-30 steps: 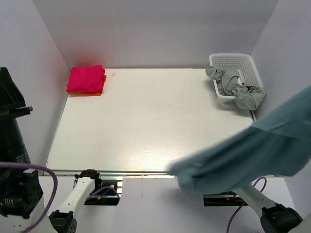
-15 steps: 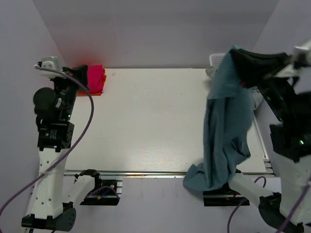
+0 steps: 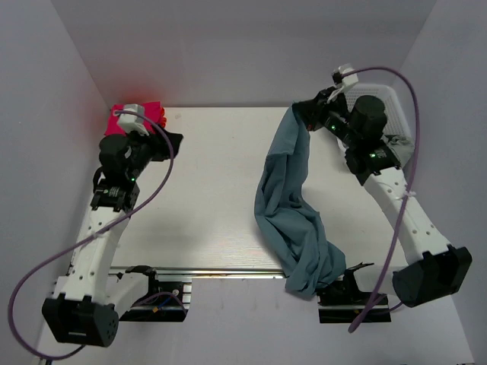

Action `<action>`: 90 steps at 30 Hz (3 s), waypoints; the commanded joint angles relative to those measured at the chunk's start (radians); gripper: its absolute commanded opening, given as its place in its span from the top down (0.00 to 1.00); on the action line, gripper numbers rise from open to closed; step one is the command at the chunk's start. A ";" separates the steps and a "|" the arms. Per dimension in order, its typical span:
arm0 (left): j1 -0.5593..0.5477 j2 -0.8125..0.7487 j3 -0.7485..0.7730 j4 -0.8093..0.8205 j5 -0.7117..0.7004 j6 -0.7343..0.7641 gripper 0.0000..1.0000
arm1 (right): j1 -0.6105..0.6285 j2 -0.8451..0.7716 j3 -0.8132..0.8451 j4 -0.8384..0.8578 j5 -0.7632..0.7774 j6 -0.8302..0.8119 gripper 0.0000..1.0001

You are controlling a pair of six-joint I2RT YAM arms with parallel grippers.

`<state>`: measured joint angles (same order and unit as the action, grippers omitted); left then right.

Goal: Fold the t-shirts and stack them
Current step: Flatten out the tshirt

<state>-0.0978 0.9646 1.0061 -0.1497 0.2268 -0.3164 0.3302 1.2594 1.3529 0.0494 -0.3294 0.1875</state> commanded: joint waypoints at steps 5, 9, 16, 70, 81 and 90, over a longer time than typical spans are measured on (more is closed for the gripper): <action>-0.092 0.189 -0.116 0.078 0.293 -0.044 0.13 | -0.006 0.055 -0.334 0.093 0.379 0.062 1.00; -0.267 0.262 -0.101 0.026 0.240 -0.012 0.08 | -0.020 0.080 -0.428 0.035 0.549 0.108 1.00; -0.606 0.385 -0.098 -0.168 0.198 -0.004 0.13 | -0.049 0.038 -0.498 -0.033 0.625 0.174 1.00; -1.240 0.717 0.118 -0.360 -0.386 -0.180 1.00 | -0.086 -0.164 -0.629 0.007 0.606 0.242 1.00; -1.208 0.424 0.170 -0.773 -1.152 -0.499 1.00 | -0.088 -0.287 -0.531 -0.006 0.645 0.204 1.00; -1.189 0.290 0.400 -1.105 -1.530 -0.636 1.00 | -0.086 -0.350 -0.241 0.009 0.786 0.075 1.00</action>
<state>-1.2934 1.3289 1.3056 -1.0981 -1.0443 -0.8474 0.2481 0.9440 0.9943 -0.0132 0.3740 0.3283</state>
